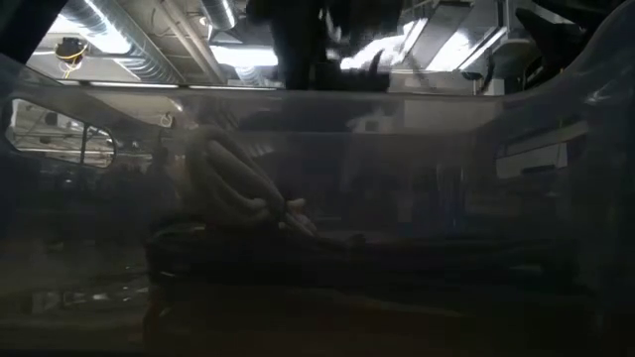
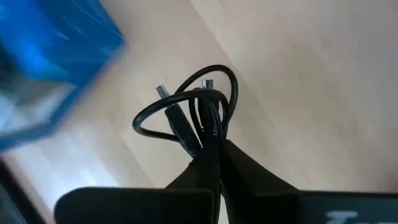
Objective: Pick and place USB-C Cables
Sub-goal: Put the right black charger cable into the black bin, then put the white charger cable into the black bin
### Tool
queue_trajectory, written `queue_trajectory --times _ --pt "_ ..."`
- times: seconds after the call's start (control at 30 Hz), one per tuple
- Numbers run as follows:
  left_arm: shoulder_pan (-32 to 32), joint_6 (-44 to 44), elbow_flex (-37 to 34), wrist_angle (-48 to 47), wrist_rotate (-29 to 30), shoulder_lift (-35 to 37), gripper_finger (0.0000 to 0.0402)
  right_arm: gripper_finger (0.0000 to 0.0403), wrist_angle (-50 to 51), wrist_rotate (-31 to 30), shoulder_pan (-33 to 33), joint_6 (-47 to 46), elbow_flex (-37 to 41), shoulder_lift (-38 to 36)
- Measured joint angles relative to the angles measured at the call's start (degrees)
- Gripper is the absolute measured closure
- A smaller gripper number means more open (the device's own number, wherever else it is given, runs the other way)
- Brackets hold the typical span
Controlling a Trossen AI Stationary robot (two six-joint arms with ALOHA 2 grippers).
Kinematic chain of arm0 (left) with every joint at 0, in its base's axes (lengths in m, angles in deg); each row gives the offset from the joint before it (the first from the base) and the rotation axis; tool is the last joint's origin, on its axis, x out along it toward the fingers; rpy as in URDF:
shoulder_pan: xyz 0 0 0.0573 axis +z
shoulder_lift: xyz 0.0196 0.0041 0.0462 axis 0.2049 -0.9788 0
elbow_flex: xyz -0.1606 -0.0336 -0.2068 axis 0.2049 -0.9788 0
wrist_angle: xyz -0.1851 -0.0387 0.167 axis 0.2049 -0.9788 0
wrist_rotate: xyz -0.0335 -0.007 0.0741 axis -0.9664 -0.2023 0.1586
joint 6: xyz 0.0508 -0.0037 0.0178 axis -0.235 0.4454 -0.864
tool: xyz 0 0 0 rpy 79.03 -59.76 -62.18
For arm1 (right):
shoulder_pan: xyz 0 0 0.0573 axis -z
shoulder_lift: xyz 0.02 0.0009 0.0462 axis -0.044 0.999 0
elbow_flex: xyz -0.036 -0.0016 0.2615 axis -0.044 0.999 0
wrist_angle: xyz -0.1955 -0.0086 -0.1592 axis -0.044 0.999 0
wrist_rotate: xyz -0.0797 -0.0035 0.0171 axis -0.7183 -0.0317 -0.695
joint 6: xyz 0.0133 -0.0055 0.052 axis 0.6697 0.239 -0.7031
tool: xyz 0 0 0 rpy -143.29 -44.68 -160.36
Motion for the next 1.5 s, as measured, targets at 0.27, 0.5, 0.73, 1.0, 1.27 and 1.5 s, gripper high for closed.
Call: queue_trajectory --times 0.27,0.5,0.73,1.0,1.27,1.5 --pt "-2.99 12.44 9.46 -13.44 -7.77 1.99 0.0401 0.0305 -0.02 -0.02 -0.02 0.04 0.0 -0.03" --pt "-11.31 28.57 16.08 -18.56 -17.07 2.41 0.0401 0.0305 0.08 -0.02 -0.02 0.22 0.0 -0.03" --pt "-18.91 38.18 16.16 -10.14 -16.22 2.41 0.0401 0.0305 0.07 -0.02 -0.02 0.1 0.0 -0.03" --pt "-20.39 41.31 14.62 -5.72 -14.19 2.41 0.0353 0.0305 0.07 1.68 -0.02 -0.21 0.0 -0.03" --pt "-18.46 34.97 14.6 -16.13 -11.31 3.21 0.032 0.0305 0.04 4.42 -0.04 0.02 0.0 -0.03" --pt "-13.54 25.76 14.55 -32.08 -5.9 3.56 0.032 0.0305 0.02 4.17 -0.04 0.06 0.0 -0.03"
